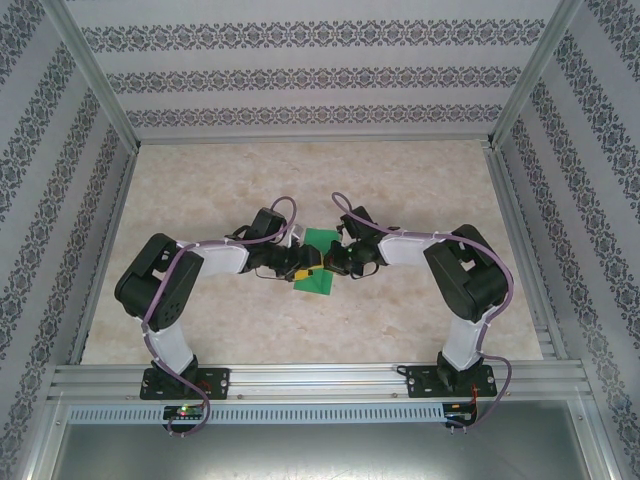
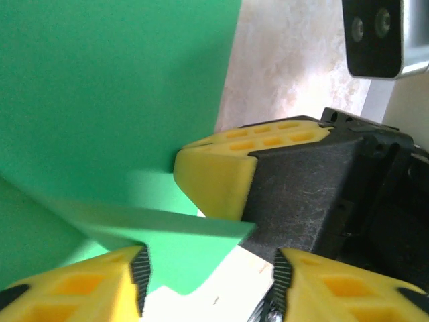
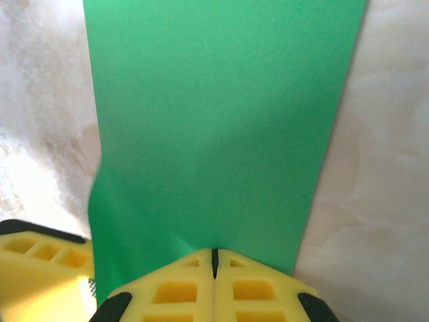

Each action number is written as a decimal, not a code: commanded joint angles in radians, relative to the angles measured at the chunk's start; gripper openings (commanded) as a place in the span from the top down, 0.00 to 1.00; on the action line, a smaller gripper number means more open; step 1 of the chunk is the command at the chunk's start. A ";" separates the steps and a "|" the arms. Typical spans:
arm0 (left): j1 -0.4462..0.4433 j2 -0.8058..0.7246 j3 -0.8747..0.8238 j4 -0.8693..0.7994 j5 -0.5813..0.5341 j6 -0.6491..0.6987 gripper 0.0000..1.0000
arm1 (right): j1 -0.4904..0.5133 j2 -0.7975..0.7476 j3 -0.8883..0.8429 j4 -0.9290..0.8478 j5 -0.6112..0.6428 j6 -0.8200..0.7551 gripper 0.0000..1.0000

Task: Fold a paper plane with a square sheet of paper (pick it up from the middle)
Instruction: Fold the triangle a second time at the center of the table.

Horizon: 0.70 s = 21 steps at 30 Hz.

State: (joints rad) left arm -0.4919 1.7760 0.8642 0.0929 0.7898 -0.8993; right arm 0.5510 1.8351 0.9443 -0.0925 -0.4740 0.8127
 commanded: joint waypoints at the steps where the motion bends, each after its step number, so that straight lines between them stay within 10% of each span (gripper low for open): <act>1: -0.009 0.007 0.031 0.048 0.015 -0.006 0.41 | -0.018 -0.027 -0.015 -0.006 -0.021 0.018 0.96; 21: -0.003 0.033 0.033 0.007 -0.011 0.000 0.67 | -0.053 -0.137 -0.138 0.205 -0.153 0.034 0.65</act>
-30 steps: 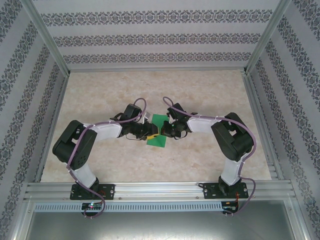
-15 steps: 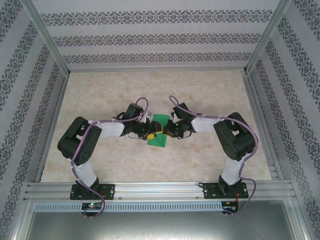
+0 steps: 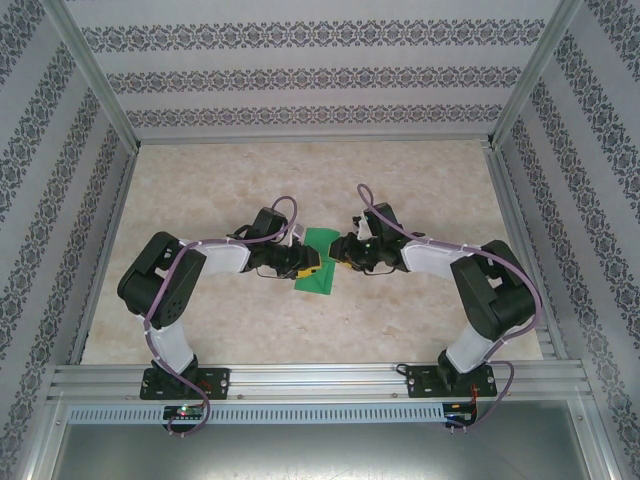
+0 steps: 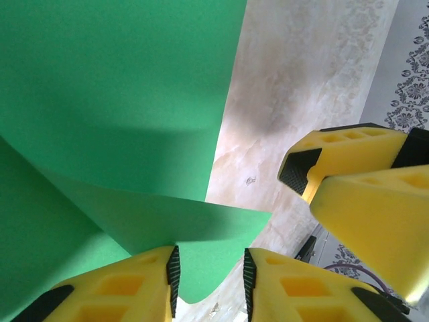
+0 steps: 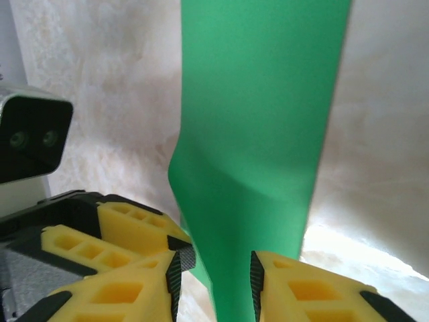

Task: Fold a paper plane with a square sheet of paper (pick it up from the middle)
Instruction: Fold the triangle a second time at the center of the table.

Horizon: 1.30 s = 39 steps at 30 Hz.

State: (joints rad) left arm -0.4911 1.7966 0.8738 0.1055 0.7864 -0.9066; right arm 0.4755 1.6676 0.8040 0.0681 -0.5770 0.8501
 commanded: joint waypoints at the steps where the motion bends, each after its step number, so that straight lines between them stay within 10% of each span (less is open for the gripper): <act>1: -0.004 0.012 0.023 -0.007 -0.010 0.009 0.68 | 0.028 0.041 0.007 0.044 -0.052 -0.005 0.66; 23: -0.003 0.003 0.026 0.012 0.013 0.009 0.75 | 0.020 0.106 0.024 0.020 0.003 -0.044 0.98; 39: -0.014 0.056 0.063 0.033 0.065 0.004 0.79 | 0.002 0.132 0.062 -0.042 0.027 -0.114 1.00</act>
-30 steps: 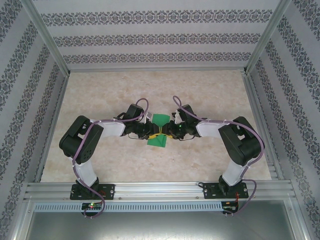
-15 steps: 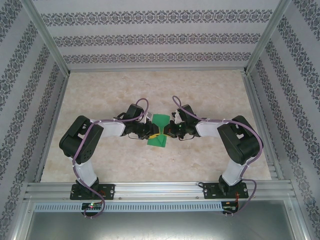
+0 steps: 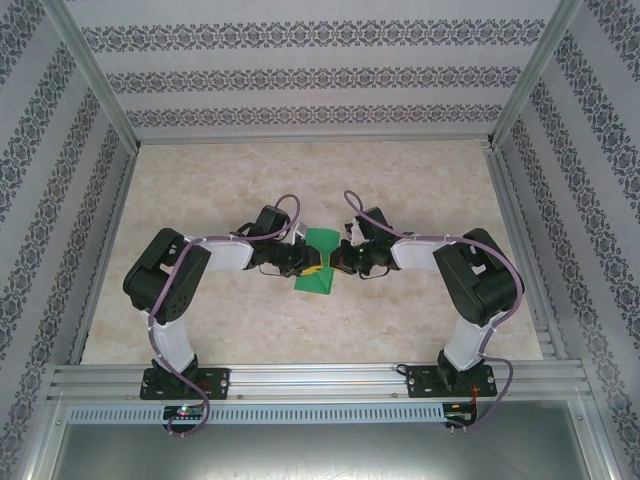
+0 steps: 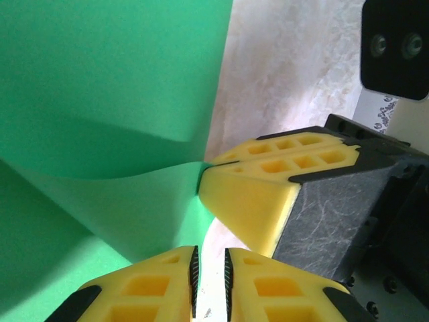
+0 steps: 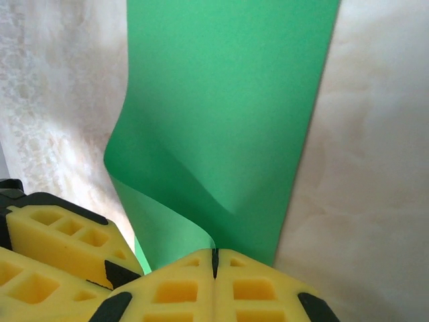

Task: Fold a paper plane with a square sheet of paper (pick it up from the middle)
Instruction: Fold the triangle a second time at the center of the table.

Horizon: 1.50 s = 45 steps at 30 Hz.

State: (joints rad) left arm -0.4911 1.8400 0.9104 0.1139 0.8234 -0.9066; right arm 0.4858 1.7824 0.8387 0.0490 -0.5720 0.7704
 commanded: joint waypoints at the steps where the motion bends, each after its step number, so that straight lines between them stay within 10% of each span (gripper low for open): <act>1: -0.015 0.016 0.029 0.023 0.027 0.004 0.79 | -0.010 0.019 0.028 -0.028 0.025 -0.033 1.00; 45: -0.028 0.003 0.043 0.007 0.015 0.034 0.83 | -0.005 0.062 0.055 -0.022 -0.035 -0.045 1.00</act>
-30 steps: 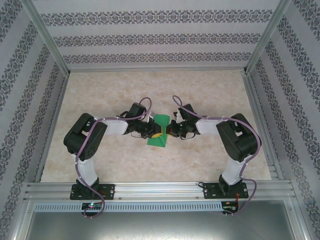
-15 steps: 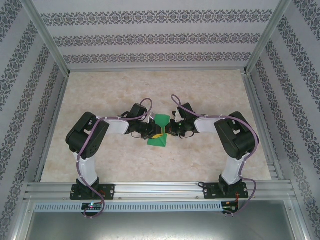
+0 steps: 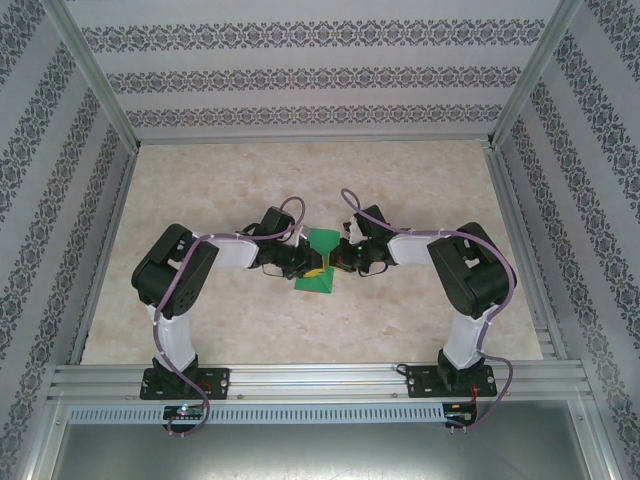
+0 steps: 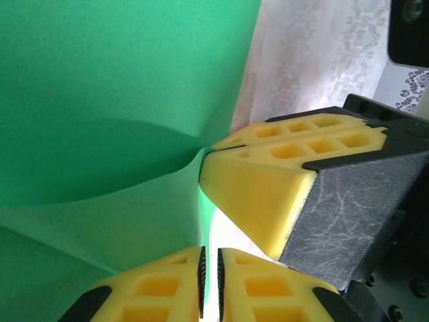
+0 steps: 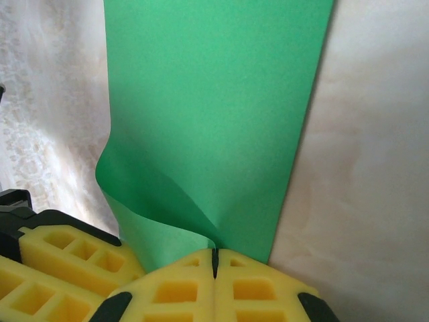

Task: Fold a paper plane with a square sheet of paper (pick it up from the middle)
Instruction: Fold the triangle a second time at the center of the table.

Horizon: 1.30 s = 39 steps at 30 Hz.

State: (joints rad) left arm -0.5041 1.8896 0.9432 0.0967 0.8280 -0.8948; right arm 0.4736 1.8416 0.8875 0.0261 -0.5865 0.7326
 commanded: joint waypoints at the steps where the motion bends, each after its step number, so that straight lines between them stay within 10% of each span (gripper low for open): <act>1: -0.014 -0.048 0.009 0.026 0.010 0.023 0.83 | 0.010 0.003 0.003 0.003 -0.021 -0.006 1.00; 39: -0.017 0.019 0.019 0.005 0.008 0.018 0.86 | 0.010 -0.042 -0.012 -0.051 0.051 -0.016 1.00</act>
State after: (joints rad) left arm -0.5045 1.9030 0.9432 0.0940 0.8272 -0.8944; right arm 0.4820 1.8336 0.8871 0.0051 -0.5686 0.7326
